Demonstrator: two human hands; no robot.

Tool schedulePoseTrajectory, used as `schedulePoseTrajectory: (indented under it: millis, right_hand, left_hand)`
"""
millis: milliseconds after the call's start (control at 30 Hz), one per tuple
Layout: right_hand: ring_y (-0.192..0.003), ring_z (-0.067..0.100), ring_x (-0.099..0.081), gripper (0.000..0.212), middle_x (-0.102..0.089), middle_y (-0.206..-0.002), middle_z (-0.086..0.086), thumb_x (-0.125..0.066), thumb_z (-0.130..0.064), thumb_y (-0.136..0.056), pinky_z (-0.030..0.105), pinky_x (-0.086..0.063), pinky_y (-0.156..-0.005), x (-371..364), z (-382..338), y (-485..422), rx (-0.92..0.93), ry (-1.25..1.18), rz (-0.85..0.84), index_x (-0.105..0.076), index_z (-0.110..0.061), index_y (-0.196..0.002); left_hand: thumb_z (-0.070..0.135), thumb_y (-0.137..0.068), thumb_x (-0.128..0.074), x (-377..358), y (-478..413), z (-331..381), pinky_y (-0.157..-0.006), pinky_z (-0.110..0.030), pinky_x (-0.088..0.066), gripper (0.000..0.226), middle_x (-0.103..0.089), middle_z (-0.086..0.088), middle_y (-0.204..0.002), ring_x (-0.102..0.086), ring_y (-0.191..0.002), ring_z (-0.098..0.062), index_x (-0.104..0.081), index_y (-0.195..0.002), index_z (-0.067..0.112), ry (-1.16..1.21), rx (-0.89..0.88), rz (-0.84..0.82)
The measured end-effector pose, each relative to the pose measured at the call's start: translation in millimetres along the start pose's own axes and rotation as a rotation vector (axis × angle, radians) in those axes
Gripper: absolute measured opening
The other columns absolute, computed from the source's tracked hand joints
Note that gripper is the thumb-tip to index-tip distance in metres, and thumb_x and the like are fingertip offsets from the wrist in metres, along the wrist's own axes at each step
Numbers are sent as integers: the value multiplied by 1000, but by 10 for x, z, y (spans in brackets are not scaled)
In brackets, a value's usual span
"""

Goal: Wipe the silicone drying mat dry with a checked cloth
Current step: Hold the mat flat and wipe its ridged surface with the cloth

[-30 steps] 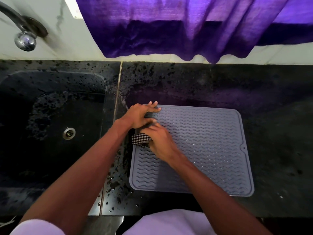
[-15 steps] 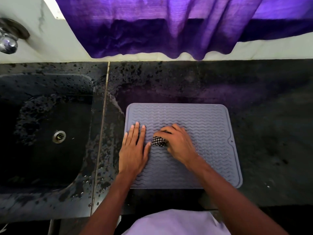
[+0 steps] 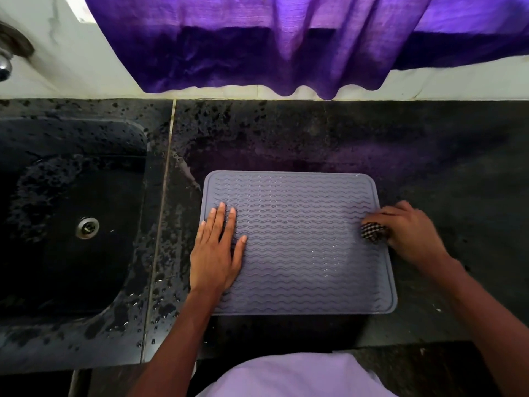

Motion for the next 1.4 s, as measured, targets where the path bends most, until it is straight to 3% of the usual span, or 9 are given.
schedulePoseTrajectory:
  millis: [133,267,400,733,933,1033,1133,1267,1400]
  right_hand:
    - [-91,28,-54,54,-69,-109,-5,-73,-2,-65,42,-50,-74,184,12,-61,-53,-9,-64,-70,-31,-109]
    - [-100,24,-59,47,-68,-110,-2,-69,-2,-73,42,-50,-90,193,-577,-322,139,-296,-46,-65,-24,-114]
    - [-111,21,-53,50,-64,-116,-5,-68,-8,-76,41,-45,-96,-35,-1195,-530,268,-161,-80,-61,-26,-122]
    - [-110,21,-51,62,-63,-118,-10,-76,-14,-63,42,-49,-84,1,-339,-234,150,43,-127,-61,-35,-120]
    - [-107,21,-50,49,-60,-115,-9,-69,-23,-76,38,-49,-82,230,107,-41,-88,205,-209,-58,-38,-122]
    - [-102,26,-55,48,-64,-111,-3,-70,-18,-72,42,-53,-81,255,-65,-124,-85,-7,-169,-61,-32,-117]
    - [-103,26,-58,51,-67,-114,-2,-74,-12,-69,36,-49,-88,205,-592,-297,70,-180,-51,-63,-27,-116]
    - [-114,22,-51,55,-62,-121,-3,-71,-13,-75,40,-45,-95,12,-1233,-557,173,-123,-55,-58,-26,-126]
    - [-121,20,-46,58,-58,-127,-10,-72,-17,-75,41,-44,-94,-103,-1169,-587,146,-44,-81,-55,-33,-128]
  left_hand:
    - [54,-106,-22,0,4,16,-128,-43,-15,67,-14,-5,-171,-11,-158,-21,-20,-163,18,2,-3,14]
    - [52,-106,-25,-3,5,14,-127,-44,-17,67,-15,-5,-171,-11,-158,-22,-22,-163,17,7,-8,24]
    - [52,-106,-27,-4,6,-4,-127,-44,-17,66,-14,-4,-171,-10,-158,-20,-21,-163,18,17,-13,24]
    - [53,-106,-27,6,14,-1,-128,-41,-16,66,-18,-4,-170,-14,-158,-20,-26,-162,17,16,-12,51]
    - [52,-106,-27,-4,12,16,-128,-42,-16,66,-17,-5,-170,-13,-158,-21,-24,-162,17,2,-9,54]
    - [52,-106,-27,-6,14,25,-127,-45,-19,67,-16,-5,-170,-13,-158,-21,-23,-162,17,5,-3,49]
    - [52,-106,-28,2,15,22,-127,-44,-19,67,-16,-5,-171,-13,-158,-21,-24,-162,17,9,-5,49]
    - [53,-105,-28,11,15,15,-127,-43,-19,67,-15,-3,-171,-12,-158,-19,-24,-162,18,2,-2,40]
    - [53,-105,-29,23,16,12,-127,-41,-18,66,-18,-3,-170,-15,-157,-19,-26,-162,19,20,-1,54]
Point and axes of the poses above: each hand's wrist, its own y-axis away from the middle knuckle, its own x-axis out of the back of the hand, z = x × y, the point moved 2 cm from there along -y, towards the middle knuckle
